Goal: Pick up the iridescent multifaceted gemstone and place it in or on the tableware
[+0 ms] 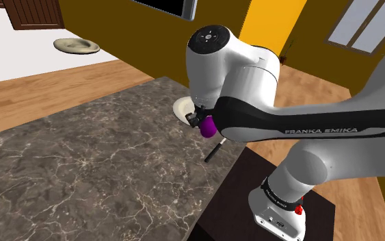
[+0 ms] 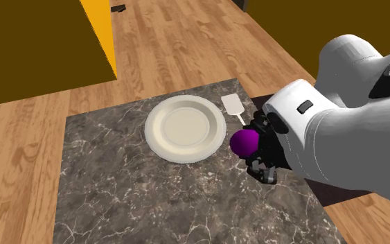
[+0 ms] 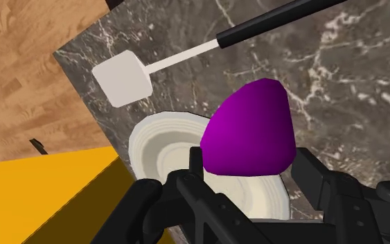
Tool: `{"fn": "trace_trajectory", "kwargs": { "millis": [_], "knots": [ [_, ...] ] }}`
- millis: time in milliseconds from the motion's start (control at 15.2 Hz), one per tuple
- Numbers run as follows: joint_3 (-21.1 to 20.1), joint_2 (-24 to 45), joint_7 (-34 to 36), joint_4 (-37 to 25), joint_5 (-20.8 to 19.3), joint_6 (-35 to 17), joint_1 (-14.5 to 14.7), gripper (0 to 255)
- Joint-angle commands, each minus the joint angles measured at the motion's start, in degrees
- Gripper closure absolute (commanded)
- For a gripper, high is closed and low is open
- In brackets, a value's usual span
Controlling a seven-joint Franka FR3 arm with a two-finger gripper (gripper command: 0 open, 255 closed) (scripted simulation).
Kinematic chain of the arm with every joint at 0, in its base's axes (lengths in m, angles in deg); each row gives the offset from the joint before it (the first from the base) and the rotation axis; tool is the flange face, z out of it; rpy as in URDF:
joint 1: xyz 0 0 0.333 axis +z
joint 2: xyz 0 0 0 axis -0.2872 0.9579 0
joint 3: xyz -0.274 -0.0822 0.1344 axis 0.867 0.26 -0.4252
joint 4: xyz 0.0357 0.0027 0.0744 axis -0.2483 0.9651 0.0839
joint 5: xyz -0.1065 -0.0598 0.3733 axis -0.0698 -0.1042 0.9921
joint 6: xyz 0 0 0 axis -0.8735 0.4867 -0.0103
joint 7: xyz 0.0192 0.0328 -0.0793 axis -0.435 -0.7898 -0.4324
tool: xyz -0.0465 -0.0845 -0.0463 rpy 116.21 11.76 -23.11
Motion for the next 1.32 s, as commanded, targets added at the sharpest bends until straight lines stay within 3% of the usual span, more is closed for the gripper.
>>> {"fn": "trace_trajectory", "kwargs": {
  "millis": [0,66,528,990,1254],
  "knots": [
    [0.9,-0.8,-0.9,-1.0,-0.1,1.6,0.2,255],
    [1.1,-1.0,-1.1,-1.3,-0.2,2.0,0.3,255],
    [5.4,6.0,-6.5,-3.3,-7.8,-5.9,-9.2,255],
    [7.6,16.0,-9.7,-9.3,-15.9,-11.9,-18.8,255],
    [7.0,18.4,-8.3,-8.9,-17.9,-14.3,-20.3,255]
  ]
}}
